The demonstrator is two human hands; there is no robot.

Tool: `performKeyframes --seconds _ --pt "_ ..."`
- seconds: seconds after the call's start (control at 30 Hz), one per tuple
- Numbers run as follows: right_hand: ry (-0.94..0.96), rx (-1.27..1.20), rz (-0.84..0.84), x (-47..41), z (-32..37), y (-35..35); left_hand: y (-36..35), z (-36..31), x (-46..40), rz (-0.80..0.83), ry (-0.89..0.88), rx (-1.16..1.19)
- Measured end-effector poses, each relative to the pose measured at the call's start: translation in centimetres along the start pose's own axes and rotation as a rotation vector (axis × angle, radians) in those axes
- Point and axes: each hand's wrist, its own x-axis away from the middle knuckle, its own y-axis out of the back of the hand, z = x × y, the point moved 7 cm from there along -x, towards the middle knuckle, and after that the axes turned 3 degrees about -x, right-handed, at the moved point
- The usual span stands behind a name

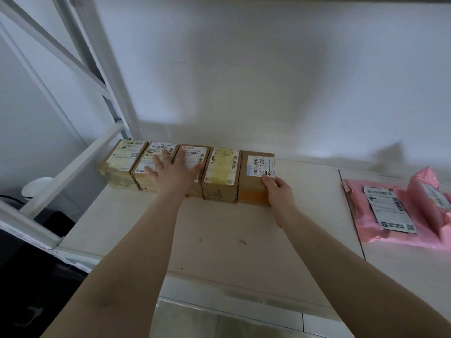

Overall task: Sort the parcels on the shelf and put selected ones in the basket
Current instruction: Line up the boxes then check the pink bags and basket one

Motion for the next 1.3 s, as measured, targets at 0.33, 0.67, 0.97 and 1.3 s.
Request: performKeyframes --seconds 0.33,0.67,0.97,1.3 --pt "-0.050 0.065 -0.007 1.1 0.6 0.3 0.4 -1.1 1.0 -0.058 -0.010 0.039" --pt "-0.175 -0.202 -0.117 3.3 0.2 6.6 3.4 -14.2 7.8 -0.216 -0.406 0.356" --pt "-0.399 -0.573 -0.288 7.2 -4.9 20.8 -3.8 -28.3 17.1 0.251 -0.453 0.753" --pt "-0.419 -0.524 -0.360 6.8 -5.2 30.1 -12.0 -35.2 23.4 0.597 0.130 1.118"
